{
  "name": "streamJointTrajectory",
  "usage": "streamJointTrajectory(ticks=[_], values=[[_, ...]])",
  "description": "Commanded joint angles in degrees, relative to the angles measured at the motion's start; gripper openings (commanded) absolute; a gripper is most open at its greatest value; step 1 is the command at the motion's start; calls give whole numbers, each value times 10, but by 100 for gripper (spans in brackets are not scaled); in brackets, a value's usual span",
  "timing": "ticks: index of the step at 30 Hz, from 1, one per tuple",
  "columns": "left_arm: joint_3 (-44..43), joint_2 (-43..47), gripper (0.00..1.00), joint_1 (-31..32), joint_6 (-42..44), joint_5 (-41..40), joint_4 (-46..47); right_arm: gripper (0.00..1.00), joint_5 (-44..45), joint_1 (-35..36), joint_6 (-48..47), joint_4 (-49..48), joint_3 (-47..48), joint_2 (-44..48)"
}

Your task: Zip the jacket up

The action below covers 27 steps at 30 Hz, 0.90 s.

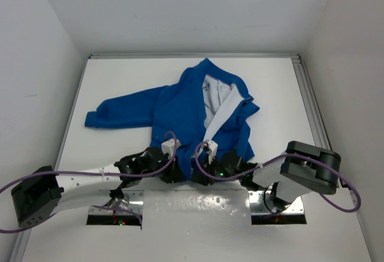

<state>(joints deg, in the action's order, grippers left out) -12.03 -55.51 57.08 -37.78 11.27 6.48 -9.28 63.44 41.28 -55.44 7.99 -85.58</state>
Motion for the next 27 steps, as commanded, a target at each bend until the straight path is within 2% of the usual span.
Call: streamJointTrajectory(ticks=[1,12,18,27], values=[[7,9,0,7,-2,-8,7,23,-25,0,16,-70,-8,12],[1,2,0,7,-1,-4,13,20,-31,1,41,-119,-22,9],[1,2,0,7,-3,2,16,25,-23,1,44,-118,-6,-21],[9,8,0,7,-8,2,22,25,-6,1,58,-128,-9,-42]])
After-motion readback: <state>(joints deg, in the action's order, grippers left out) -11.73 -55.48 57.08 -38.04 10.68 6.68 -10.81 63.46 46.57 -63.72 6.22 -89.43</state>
